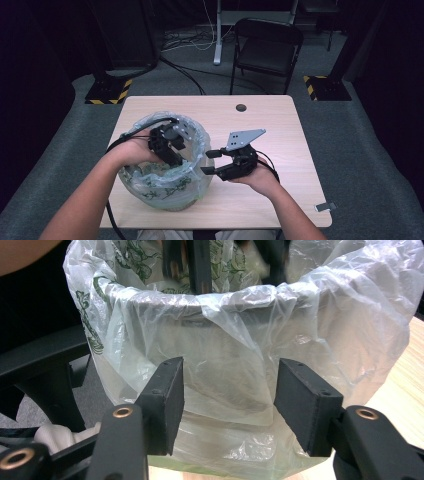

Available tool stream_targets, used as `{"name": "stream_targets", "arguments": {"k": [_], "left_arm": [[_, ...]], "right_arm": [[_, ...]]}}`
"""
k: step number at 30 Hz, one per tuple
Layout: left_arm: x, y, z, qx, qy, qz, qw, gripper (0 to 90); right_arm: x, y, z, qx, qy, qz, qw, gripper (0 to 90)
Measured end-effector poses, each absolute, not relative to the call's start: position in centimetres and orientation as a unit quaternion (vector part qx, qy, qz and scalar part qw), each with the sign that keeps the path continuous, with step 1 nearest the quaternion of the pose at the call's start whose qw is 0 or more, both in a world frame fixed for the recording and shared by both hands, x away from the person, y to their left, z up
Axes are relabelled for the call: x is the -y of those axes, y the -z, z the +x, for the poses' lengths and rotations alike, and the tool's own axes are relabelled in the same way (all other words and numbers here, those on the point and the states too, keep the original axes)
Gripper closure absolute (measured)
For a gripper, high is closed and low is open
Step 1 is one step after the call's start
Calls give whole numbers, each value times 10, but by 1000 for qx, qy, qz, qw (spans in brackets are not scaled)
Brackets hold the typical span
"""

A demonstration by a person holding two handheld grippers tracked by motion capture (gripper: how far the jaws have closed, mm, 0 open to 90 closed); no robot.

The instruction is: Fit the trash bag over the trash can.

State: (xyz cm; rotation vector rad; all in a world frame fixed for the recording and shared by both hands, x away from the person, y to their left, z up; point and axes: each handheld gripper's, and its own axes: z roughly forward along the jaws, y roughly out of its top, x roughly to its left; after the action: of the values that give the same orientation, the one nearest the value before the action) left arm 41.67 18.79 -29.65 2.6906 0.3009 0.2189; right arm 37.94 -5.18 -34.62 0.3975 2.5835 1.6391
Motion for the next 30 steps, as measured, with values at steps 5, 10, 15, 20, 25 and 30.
{"name": "stream_targets", "arguments": {"k": [5, 10, 15, 20, 25, 30], "left_arm": [[-217, 268, 408, -133, -107, 947, 271, 439], [-246, 258, 401, -159, -119, 930, 308, 404], [-286, 251, 393, -198, -143, 904, 350, 392], [-335, 248, 380, -245, -171, 866, 400, 396], [-369, 254, 368, -281, -188, 838, 428, 396], [-387, 276, 365, -306, -193, 828, 429, 415]], "right_arm": [[54, 346, 379, -836, -532, 132, 30, 441], [55, 346, 379, -836, -531, 133, 31, 441], [55, 346, 379, -835, -532, 134, 31, 436], [55, 345, 373, -837, -532, 124, 30, 425], [53, 345, 370, -838, -532, 119, 30, 414], [49, 349, 368, -842, -527, 116, 28, 416]]}}
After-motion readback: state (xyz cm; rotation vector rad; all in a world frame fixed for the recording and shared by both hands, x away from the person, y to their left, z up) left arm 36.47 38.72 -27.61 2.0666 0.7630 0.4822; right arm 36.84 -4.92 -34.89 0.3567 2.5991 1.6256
